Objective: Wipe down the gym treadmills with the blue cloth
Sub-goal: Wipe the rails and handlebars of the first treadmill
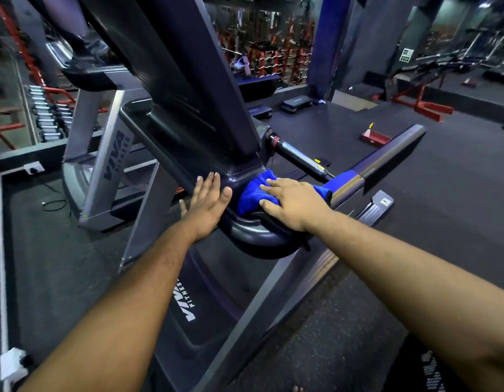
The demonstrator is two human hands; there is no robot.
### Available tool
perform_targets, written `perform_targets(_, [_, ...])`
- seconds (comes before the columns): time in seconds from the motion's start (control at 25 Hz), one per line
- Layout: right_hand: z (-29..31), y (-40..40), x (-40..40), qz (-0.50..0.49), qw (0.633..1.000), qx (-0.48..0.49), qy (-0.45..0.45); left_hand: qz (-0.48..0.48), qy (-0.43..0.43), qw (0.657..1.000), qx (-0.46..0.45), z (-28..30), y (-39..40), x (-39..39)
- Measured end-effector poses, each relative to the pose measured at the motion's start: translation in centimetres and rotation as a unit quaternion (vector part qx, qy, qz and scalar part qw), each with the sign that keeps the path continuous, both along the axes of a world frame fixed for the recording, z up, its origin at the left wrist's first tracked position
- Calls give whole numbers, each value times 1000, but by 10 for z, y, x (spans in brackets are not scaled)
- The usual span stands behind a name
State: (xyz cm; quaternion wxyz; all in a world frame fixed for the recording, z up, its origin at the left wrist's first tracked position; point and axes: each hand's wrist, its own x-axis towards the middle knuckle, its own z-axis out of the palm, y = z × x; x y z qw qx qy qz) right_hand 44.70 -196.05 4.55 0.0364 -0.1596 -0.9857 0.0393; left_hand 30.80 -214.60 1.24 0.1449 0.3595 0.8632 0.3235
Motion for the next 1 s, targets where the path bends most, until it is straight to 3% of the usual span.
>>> perform_targets(0.16, [-25, -55, 25, -53, 987, 54, 140, 3, -31, 998, 45, -2, -1, -5])
perform_targets(0.24, [-25, -68, 15, -27, 992, 45, 116, -6, -57, 997, 60, -2, -2, -8])
perform_targets(0.4, [-1, -60, -39, -4, 1000, -20, -20, -15, -91, 993, 72, -1, -3, -10])
perform_targets(0.52, [-6, -84, -45, -43, 999, -26, 19, -18, -97, 992, 74, 0, -4, -8])
perform_targets(0.64, [-24, -85, 1, 46, 991, 48, 120, -20, -73, 995, 60, 4, -5, -4])
perform_targets(0.76, [-25, -34, 28, 140, 980, 41, 134, -9, -46, 997, 53, 5, -3, -1])
perform_targets(0.88, [-16, -7, 6, 85, 991, -13, 101, 1, -41, 998, 44, 6, -2, 2])
perform_targets(1.0, [-12, -21, -20, -22, 979, -27, 202, 4, -48, 998, 48, 6, -3, 5])
